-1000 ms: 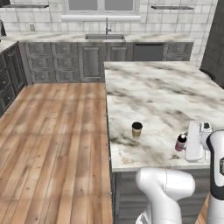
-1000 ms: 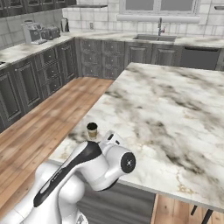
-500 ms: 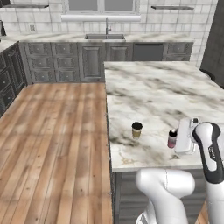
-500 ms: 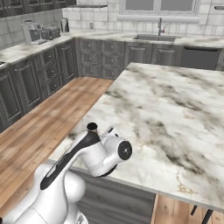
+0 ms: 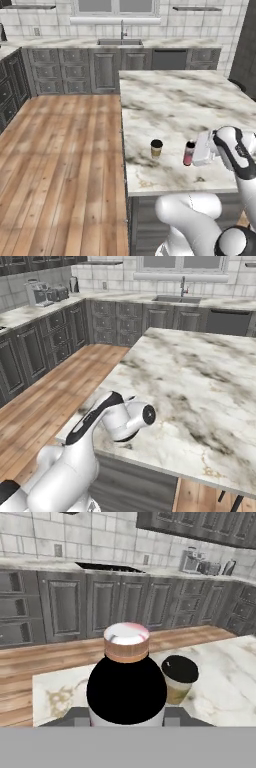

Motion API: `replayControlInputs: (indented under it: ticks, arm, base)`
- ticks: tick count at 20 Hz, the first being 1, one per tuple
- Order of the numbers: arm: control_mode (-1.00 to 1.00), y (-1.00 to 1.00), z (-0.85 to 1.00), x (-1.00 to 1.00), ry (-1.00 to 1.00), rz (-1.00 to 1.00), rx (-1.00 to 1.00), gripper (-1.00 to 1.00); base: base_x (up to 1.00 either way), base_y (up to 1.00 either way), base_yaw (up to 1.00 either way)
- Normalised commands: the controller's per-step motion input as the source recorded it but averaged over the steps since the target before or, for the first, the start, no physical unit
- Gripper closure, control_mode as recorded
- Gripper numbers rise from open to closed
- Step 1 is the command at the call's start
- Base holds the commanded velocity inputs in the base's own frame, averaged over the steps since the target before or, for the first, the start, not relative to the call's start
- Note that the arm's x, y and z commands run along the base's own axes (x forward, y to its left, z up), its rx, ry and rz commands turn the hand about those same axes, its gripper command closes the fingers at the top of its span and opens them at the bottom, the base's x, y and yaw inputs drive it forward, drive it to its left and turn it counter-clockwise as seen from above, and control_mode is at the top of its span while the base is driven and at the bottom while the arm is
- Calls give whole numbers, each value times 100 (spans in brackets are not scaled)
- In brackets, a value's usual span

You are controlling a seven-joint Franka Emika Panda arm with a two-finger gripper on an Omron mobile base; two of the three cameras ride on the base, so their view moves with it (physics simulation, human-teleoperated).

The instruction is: Move the drinks to the dining counter.

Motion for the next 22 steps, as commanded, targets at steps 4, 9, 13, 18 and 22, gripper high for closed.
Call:
replayControlInputs:
  ticks: [4, 9, 13, 18, 22]
  arm:
    - [-100, 0, -2, 39, 6, 0, 15, 100]
    - [-100, -4, -11, 22, 2, 0, 14, 100]
    - [-100, -8, -26, 9, -1, 0, 5, 100]
    - [-100, 0, -37, 28, -1, -4, 0, 100]
    - [-100, 0, -34, 53, -2, -6, 0, 100]
  base:
    - [0, 0, 0]
    - [0, 0, 0]
    - [0, 0, 0]
    - [0, 0, 0]
    - [0, 0, 0]
